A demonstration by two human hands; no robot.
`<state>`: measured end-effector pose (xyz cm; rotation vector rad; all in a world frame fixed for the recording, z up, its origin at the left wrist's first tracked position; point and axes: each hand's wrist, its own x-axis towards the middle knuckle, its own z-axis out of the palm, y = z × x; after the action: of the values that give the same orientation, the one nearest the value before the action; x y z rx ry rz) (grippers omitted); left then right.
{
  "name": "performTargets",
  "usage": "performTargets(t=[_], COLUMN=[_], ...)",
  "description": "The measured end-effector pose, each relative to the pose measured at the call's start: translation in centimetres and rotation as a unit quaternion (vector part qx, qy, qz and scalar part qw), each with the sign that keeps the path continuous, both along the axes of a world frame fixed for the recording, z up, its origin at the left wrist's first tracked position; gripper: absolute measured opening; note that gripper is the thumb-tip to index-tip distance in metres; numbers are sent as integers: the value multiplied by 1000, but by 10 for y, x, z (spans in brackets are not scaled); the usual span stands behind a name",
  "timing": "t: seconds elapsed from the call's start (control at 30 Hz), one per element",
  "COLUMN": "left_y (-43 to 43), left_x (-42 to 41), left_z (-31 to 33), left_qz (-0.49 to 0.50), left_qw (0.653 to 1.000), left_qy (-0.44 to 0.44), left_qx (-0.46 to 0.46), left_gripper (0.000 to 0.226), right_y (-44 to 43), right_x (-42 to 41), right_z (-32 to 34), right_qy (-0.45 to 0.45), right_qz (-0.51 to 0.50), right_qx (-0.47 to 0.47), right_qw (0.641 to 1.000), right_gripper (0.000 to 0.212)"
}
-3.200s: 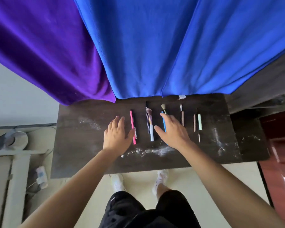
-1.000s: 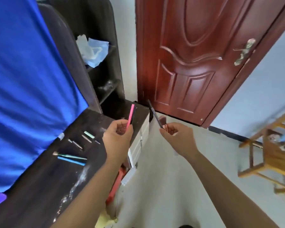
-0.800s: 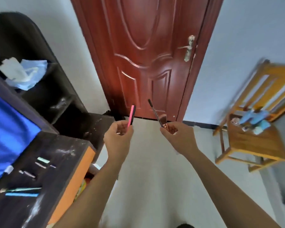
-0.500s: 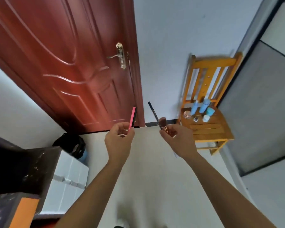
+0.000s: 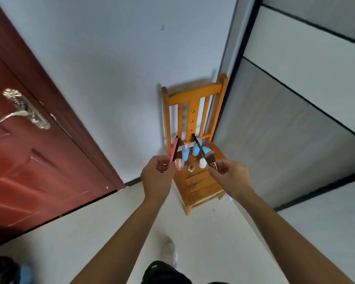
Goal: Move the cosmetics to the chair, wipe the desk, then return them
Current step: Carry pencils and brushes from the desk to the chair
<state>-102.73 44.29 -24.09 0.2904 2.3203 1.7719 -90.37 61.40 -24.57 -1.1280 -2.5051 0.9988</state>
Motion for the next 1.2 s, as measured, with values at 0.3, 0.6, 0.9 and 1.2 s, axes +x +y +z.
performTargets(t=[0.3,0.6,0.9,1.2], left_y=[124,194,233,246], left_x=[-61,-58,-66,-95], left_z=[-61,-184,-338,-451], left_qz=[-28,129,195,186], left_qw=[990,953,913,905], left_qy=[-80,-204,-282,-297], left_qx=[-111,-184,-222,-240], left_gripper=[15,11,9,16], right_y=[114,204,229,218], right_x=[-40,-96,-141,-167], right_z=[-39,-183,-339,-451], right_qy=[-55,-136,-216,-231], right_qz=[-49,49,85,53], right_qx=[-51,-201,-221,-211], right_qw=[996,969,947,948], right_gripper=[16,27,24,22])
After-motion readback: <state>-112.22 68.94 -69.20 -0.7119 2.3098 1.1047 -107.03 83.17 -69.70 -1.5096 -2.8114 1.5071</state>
